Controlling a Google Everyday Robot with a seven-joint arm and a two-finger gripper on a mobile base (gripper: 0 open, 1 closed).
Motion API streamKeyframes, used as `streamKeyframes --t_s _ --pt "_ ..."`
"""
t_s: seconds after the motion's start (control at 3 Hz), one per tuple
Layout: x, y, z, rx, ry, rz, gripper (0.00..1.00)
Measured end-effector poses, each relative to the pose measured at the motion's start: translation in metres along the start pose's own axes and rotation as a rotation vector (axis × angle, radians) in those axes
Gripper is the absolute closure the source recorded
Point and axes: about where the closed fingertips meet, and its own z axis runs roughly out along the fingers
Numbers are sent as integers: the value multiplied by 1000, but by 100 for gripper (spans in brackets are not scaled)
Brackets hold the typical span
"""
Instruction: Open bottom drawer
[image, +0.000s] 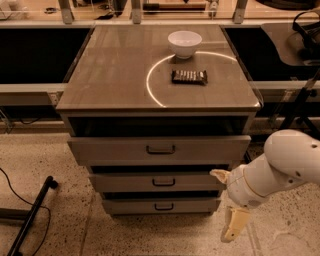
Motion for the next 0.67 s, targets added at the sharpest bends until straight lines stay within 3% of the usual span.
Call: streamKeyframes --t_s 0.67 --pt "26 -15 96 -46 -61 -24 0"
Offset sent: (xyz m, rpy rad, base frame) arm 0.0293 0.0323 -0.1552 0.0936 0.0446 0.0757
